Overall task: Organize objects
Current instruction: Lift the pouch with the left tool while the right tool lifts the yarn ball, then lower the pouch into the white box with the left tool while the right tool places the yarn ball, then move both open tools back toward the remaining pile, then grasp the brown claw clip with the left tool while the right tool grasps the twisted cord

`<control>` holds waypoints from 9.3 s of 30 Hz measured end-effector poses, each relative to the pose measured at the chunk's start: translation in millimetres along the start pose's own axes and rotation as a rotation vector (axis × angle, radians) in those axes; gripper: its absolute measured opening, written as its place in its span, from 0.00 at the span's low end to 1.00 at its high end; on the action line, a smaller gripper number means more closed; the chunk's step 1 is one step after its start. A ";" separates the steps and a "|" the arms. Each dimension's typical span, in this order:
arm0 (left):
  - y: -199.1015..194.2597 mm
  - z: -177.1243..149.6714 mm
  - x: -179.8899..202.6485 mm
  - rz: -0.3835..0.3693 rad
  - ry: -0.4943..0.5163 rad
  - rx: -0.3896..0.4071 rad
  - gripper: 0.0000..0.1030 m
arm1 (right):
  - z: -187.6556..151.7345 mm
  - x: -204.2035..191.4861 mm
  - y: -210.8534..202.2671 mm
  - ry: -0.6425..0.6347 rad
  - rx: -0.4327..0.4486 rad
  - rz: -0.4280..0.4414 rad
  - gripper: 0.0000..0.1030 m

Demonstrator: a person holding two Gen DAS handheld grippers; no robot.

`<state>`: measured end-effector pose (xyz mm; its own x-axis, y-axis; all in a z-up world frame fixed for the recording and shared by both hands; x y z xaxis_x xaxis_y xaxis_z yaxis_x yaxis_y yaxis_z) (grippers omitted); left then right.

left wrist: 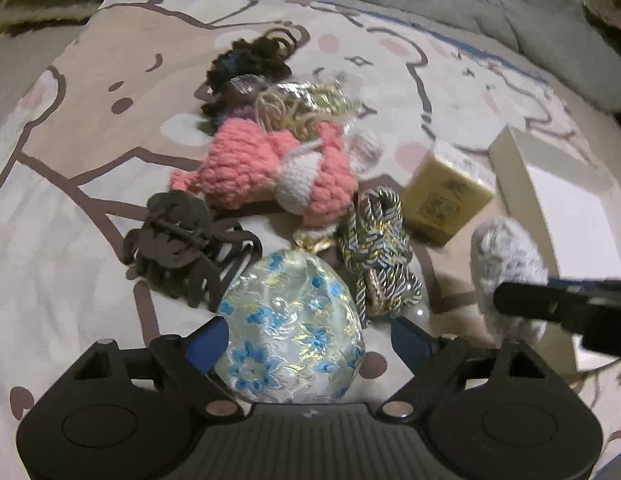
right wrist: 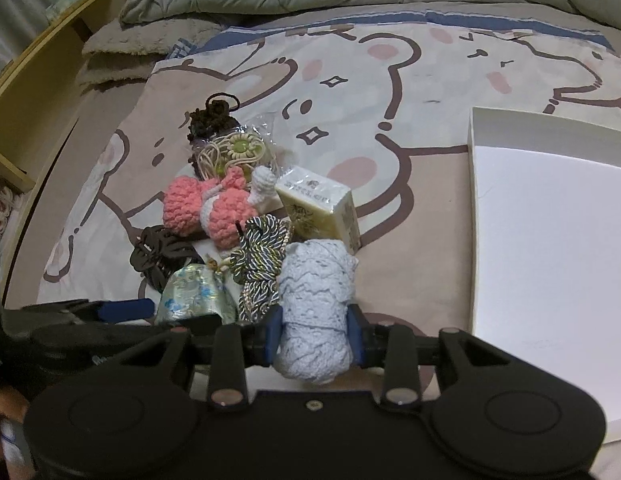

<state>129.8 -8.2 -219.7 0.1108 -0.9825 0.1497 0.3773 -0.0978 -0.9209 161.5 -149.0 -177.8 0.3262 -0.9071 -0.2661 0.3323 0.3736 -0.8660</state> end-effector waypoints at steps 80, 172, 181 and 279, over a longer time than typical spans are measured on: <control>-151.1 84.6 66.1 -0.050 0.121 0.505 0.82 | 55.7 10.7 -148.0 -0.132 0.469 -0.145 0.35; -65.6 93.6 216.7 -0.229 0.295 0.294 1.00 | 24.1 192.5 -151.6 0.151 0.367 -0.368 0.76; -74.6 89.3 209.5 -0.212 0.294 0.309 1.00 | 11.0 191.1 -167.7 0.130 0.397 -0.385 0.92; -0.2 53.3 -56.0 -0.046 0.391 0.082 0.54 | 14.2 -44.8 88.6 -0.035 -0.021 -0.086 0.68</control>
<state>172.5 55.2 -208.7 -0.2604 -0.9651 0.0276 0.4477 -0.1460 -0.8822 188.9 -72.5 -236.7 0.3282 -0.9282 -0.1753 0.3420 0.2898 -0.8939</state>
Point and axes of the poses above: each gripper's, at about its wrist camera, not at the fingertips, and y roughly the way its jaws point, x to its right, z to its top, the point moved 10 cm from there along y, roughly the way its jaws point, and after that the axes turned 3 degrees about -y, right-handed, at the moved point
